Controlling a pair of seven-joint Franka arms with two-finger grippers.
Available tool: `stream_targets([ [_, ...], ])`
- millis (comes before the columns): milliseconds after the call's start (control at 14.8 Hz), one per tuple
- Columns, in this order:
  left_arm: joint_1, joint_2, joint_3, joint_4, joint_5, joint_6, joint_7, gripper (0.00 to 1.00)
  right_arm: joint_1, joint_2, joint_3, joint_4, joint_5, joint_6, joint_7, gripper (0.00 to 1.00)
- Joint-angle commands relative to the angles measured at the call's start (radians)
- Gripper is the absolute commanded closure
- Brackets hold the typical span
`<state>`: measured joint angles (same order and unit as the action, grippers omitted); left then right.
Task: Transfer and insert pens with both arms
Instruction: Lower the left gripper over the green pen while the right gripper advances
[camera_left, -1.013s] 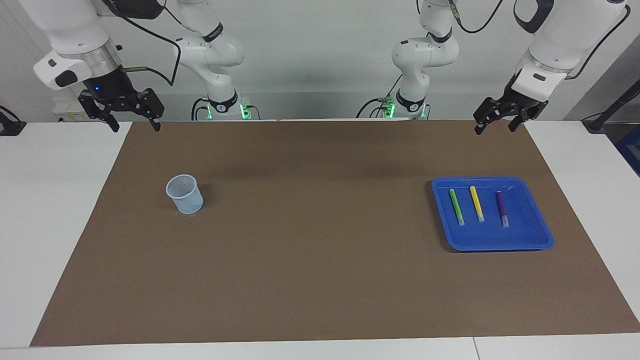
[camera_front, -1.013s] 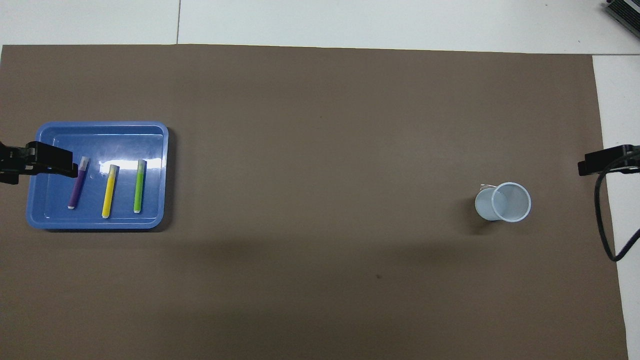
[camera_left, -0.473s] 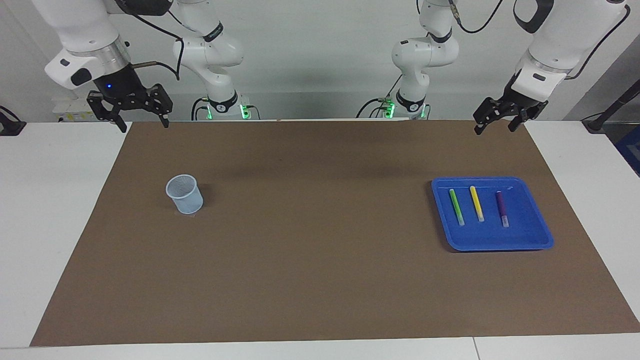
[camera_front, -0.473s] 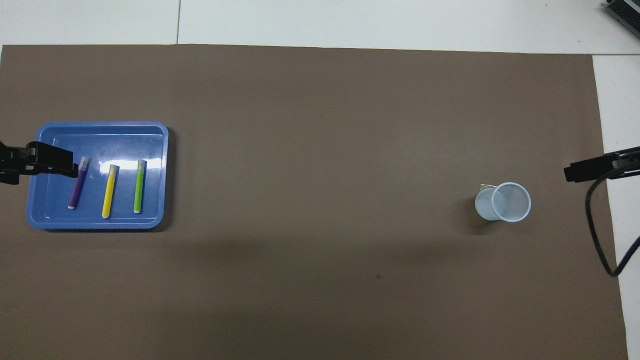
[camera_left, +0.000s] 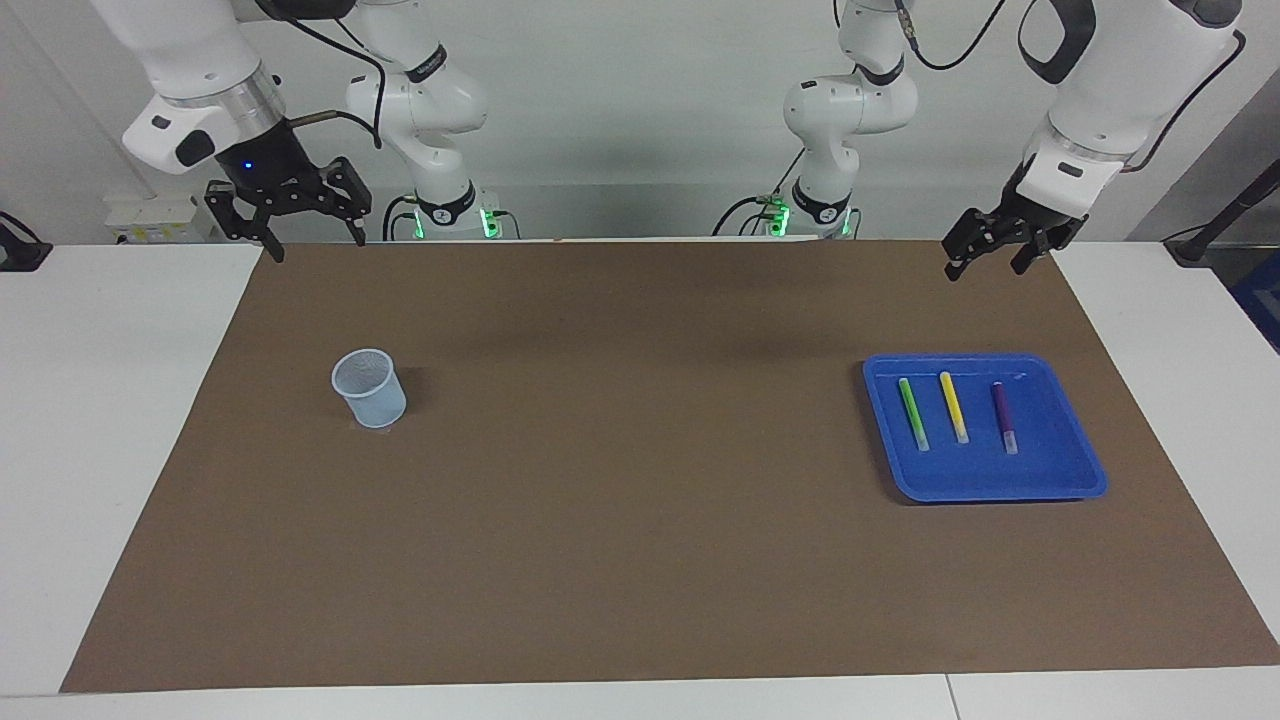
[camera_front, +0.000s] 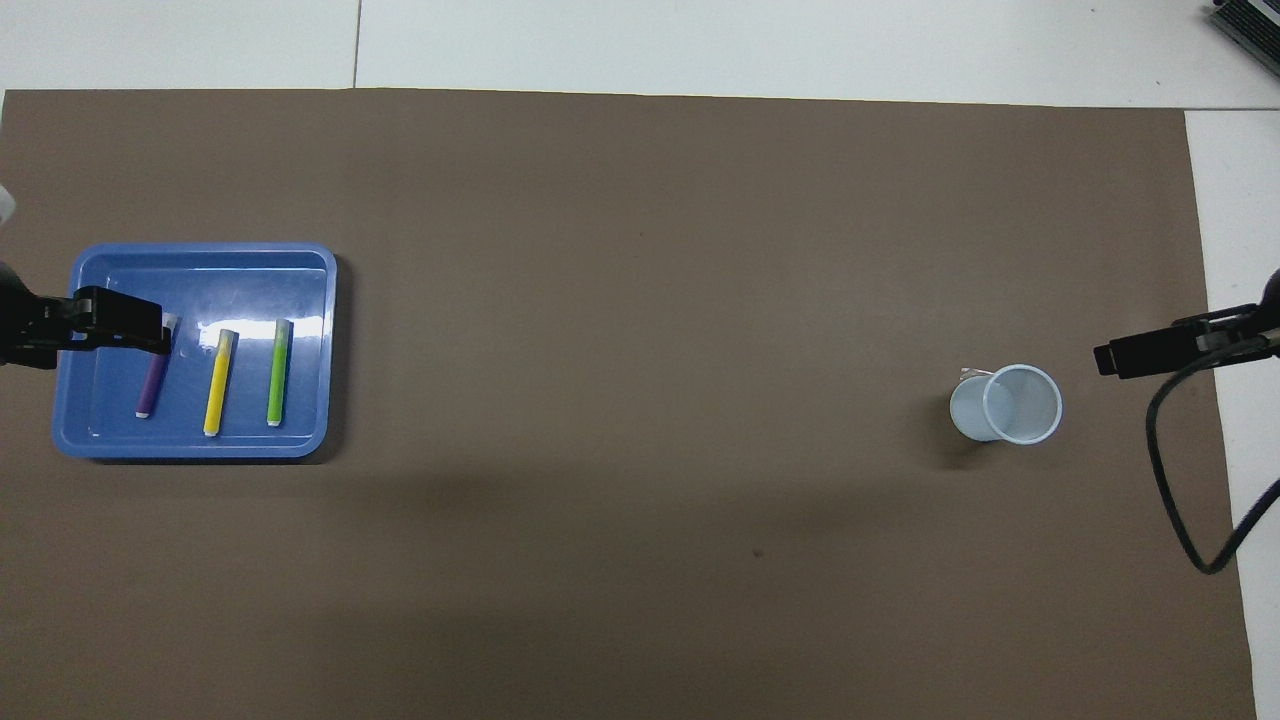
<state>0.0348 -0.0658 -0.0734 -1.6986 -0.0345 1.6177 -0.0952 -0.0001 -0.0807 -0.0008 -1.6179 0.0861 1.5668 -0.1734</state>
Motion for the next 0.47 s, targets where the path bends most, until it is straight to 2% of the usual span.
stream_targets([
  [0,0.013,-0.054,-0.002,-0.093,-0.016,0.057,-0.005,0.0,0.028,-0.046,0.016,-0.098,0.026,0.103,0.075,0.0],
  [135,0.014,-0.054,-0.002,-0.111,-0.016,0.068,-0.003,0.0,0.061,-0.045,0.018,-0.143,0.073,0.189,0.184,0.0],
  [405,0.025,-0.054,-0.002,-0.159,-0.016,0.113,0.002,0.0,0.104,-0.044,0.018,-0.194,0.19,0.214,0.406,0.0],
])
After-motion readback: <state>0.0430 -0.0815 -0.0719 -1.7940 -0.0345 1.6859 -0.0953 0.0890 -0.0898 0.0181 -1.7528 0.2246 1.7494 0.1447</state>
